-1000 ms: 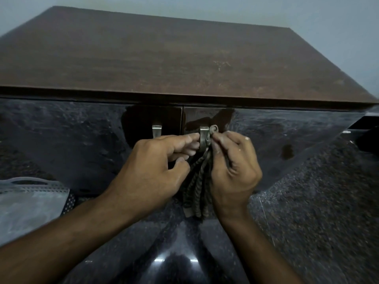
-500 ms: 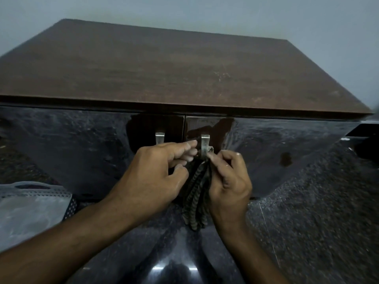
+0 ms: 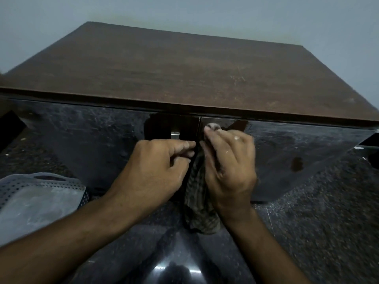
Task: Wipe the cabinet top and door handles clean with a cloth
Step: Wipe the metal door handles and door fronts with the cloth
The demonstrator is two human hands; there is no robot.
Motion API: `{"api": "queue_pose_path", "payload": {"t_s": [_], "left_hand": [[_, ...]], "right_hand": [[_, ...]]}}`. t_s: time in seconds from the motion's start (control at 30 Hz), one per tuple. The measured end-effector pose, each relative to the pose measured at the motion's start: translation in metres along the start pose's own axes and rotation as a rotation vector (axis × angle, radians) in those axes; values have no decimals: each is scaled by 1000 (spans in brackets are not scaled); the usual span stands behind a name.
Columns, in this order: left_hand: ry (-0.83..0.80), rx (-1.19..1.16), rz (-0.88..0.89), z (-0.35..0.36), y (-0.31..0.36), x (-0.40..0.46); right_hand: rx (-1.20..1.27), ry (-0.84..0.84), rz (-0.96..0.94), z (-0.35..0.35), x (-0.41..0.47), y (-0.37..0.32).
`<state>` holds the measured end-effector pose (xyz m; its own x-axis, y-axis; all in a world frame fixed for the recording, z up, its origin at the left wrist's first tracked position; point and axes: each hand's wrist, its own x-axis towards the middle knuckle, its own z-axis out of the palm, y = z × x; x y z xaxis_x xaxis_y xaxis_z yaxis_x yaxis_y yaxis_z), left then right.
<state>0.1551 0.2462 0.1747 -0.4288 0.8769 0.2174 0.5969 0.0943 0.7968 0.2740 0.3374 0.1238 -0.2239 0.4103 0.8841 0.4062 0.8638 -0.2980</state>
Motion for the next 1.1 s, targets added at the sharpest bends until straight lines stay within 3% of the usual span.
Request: {"api": "queue_pose_path", "payload": {"t_s": [0.13, 0.3, 0.47, 0.67, 0.87, 1.03, 1.1], "left_hand": [[7, -1, 6, -4, -1, 0], [-24, -23, 39, -1, -1, 0], [106, -141, 142, 2, 4, 4], [258, -180, 179, -2, -2, 5], [343, -281, 208, -2, -2, 5], [254, -247, 191, -3, -3, 5], [253, -238, 177, 0, -2, 6]], "right_hand": [[-167, -47, -132, 2, -28, 19], [-203, -41, -336, 12, -42, 35], [-80, 58, -214, 2, -8, 27], [-96, -13, -199, 3, -17, 25], [-8, 164, -210, -3, 19, 19], [21, 206, 62, -15, 0, 33], [56, 158, 53, -4, 6, 19]]}}
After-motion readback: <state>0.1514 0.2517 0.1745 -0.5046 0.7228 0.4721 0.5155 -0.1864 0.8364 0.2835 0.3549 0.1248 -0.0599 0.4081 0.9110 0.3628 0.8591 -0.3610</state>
